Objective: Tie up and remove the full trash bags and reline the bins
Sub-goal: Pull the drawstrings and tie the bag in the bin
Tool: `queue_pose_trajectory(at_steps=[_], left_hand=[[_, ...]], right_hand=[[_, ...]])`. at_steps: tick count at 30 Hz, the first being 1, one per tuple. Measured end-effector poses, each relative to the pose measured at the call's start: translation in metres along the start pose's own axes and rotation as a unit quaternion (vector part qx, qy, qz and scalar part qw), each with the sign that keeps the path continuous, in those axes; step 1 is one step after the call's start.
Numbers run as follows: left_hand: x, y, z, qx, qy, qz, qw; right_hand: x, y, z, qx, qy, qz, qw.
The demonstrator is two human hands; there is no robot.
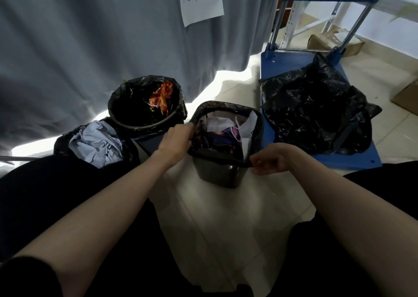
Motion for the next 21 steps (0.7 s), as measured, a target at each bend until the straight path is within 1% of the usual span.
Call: queue_pose_trajectory(at_steps=[1, 3, 5, 6, 7, 8, 11, 13, 15, 17, 21], left_hand=[[-0.002, 0.004, -0.006, -0.020, -0.036, 0.000, 0.999], [-0.007, 0.015, -0.012, -0.047, -0.077, 0.012, 0.996], [-0.010, 0.030, -0.013, -0.065, -0.080, 0.027, 0.994], [-0.011, 0.039, -0.013, -0.075, -0.077, 0.028, 0.994], [-0.011, 0.049, -0.013, -0.083, -0.073, 0.024, 0.994], [-0.011, 0.059, -0.011, -0.087, -0.070, 0.019, 0.994], [-0.011, 0.091, -0.005, -0.076, -0.065, -0.012, 0.995], [-0.011, 0.114, -0.001, -0.064, -0.070, -0.038, 0.995], [-0.013, 0.136, 0.001, -0.059, -0.082, -0.054, 0.993], [-0.012, 0.158, 0.004, -0.050, -0.087, -0.080, 0.992], [-0.002, 0.191, 0.009, -0.038, -0.125, -0.172, 0.976]], right_hand=[[-0.004, -0.001, -0.001, 0.005, -0.026, 0.002, 1.000], [-0.014, 0.001, -0.014, -0.027, -0.072, 0.053, 0.996], [-0.028, 0.004, -0.038, -0.117, -0.083, 0.164, 0.976], [-0.034, 0.003, -0.052, -0.162, -0.093, 0.229, 0.955], [-0.037, 0.003, -0.067, -0.199, -0.121, 0.273, 0.934], [-0.036, 0.003, -0.081, -0.224, -0.164, 0.296, 0.914], [-0.032, 0.012, -0.112, -0.266, -0.293, 0.332, 0.856], [-0.035, 0.019, -0.125, -0.274, -0.342, 0.349, 0.828], [-0.045, 0.031, -0.133, -0.258, -0.362, 0.336, 0.830], [-0.057, 0.046, -0.138, -0.224, -0.355, 0.308, 0.854], [-0.066, 0.060, -0.141, -0.169, -0.306, 0.245, 0.904]])
Point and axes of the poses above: each hand's wrist, its own y-axis towards the middle knuckle, its own x-axis out of the palm, z = x × y, the point moved 4 cm from there along y, towards the middle knuckle, and after that the axes turned 5 degrees about -z, right-handed, at the moved point
